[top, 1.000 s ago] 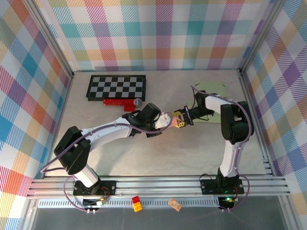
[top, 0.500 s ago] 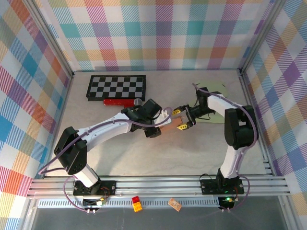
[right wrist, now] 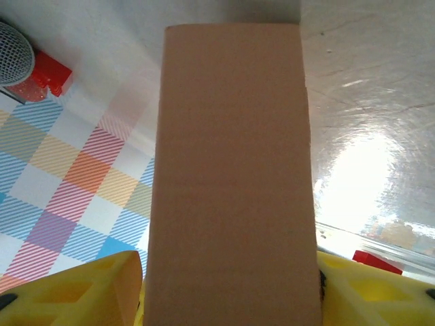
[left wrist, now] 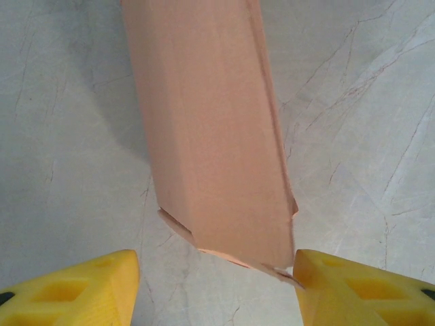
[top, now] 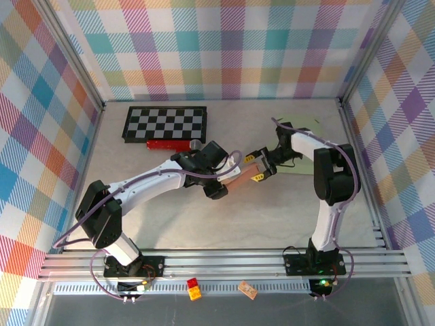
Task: Fold the paper box
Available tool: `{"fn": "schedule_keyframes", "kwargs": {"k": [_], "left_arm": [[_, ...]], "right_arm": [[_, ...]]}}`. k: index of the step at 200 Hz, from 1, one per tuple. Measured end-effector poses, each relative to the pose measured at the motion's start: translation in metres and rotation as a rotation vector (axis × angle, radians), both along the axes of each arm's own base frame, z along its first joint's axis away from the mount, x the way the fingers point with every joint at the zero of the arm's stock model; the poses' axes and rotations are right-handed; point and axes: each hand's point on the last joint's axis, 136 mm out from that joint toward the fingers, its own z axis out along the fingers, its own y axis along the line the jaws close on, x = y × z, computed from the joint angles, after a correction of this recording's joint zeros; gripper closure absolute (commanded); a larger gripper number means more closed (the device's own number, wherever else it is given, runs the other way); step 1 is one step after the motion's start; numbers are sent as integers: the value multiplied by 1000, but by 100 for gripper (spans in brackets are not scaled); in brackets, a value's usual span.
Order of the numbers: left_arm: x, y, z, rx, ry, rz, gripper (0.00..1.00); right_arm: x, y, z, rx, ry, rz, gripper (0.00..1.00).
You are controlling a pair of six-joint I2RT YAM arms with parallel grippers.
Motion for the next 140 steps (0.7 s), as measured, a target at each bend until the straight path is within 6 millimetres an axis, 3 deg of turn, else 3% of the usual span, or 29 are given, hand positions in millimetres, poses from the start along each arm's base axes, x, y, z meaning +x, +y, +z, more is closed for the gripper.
{"fn": "schedule_keyframes", "kwargs": {"k": [29,51,72,81,101,120,140], "left_arm": [[0,-1,1,-8,-1,0,33],[3,-5,3,-19,-20,-4,30],[8,-9,8,-38,-66,-9,18],[11,-9,9,-47,-89,4,1],[23,-5,18,-86,-165,68,0],[38,4,46,-204,-273,198,0],[52,21,99,-426,-352,365,3]], "right_arm": [[15,6,12,7,-43,4,50],[13,9,10,12,-21,10,52],[11,11,10,18,7,12,54],[11,11,11,15,11,11,56],[9,11,10,10,37,5,56],[8,11,10,7,59,-7,57],[7,11,10,5,76,-17,57]]}}
